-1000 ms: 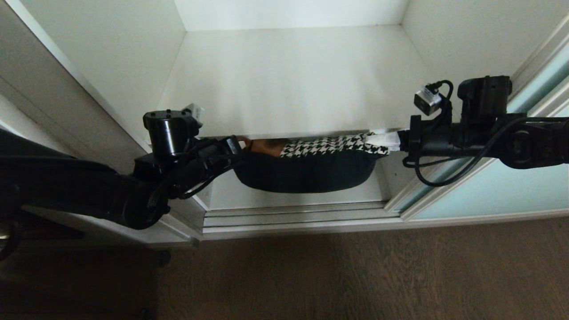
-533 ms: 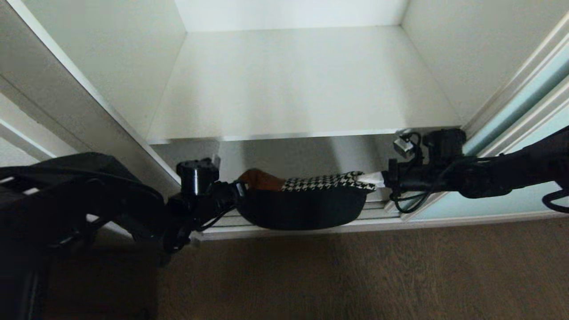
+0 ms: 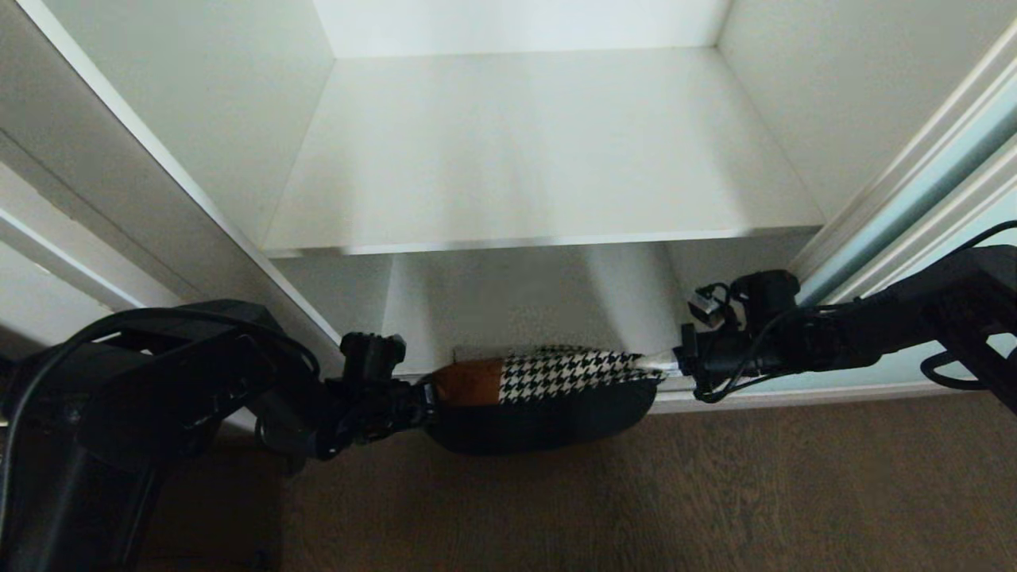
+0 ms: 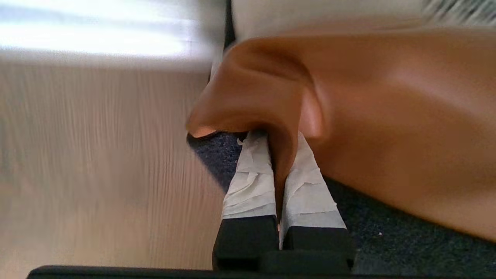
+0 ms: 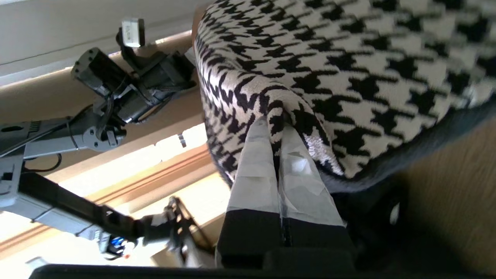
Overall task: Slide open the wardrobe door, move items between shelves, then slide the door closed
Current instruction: Place the pillow on the lower shelf
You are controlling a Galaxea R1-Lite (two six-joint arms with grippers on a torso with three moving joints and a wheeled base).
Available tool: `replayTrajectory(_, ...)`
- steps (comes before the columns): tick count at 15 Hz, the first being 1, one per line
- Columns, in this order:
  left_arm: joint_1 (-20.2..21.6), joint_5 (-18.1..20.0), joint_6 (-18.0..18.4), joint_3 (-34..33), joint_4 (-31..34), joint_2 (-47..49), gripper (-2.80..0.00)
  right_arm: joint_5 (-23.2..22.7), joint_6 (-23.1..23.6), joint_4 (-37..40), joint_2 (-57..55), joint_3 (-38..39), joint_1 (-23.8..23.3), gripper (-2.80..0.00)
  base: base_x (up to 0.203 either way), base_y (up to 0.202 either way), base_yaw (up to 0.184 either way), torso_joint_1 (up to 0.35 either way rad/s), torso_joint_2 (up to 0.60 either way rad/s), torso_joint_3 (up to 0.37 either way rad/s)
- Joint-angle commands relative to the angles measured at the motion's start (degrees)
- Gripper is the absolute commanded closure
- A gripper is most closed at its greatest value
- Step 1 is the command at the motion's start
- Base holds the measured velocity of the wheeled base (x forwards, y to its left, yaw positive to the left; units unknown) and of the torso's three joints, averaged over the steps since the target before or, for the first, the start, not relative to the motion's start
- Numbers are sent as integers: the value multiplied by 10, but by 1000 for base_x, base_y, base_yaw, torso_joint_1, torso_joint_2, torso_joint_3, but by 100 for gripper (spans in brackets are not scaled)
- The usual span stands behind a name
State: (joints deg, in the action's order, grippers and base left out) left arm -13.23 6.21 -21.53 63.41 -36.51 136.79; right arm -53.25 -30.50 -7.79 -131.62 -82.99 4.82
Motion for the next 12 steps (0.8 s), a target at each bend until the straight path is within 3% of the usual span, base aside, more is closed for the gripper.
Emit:
replayTrajectory(1, -1, 5, 0, 25, 91, 0, 0, 6, -3, 32, -2, -7, -1, 0, 0, 0, 0, 0, 0, 0)
replayTrajectory(4, -5, 12, 2, 69, 238, -15, 0, 66, -2, 109, -12, -33, -3, 0, 0, 0, 0, 0, 0, 0)
replayTrajectory(8, -11, 83, 1, 124, 402, -38, 0, 92, -2, 181, -10, -36, -7, 0, 0, 0, 0, 0, 0, 0)
replayTrajectory(10, -11, 101, -2, 195, 478, -27, 0, 120, -1, 185, -20, -45, -8, 0, 0, 0, 0, 0, 0, 0)
replayTrajectory(12, -10, 103, -34, 251, 517, -1, 0, 146, -2, 189, -35, -56, -8, 0, 0, 0, 0, 0, 0, 0)
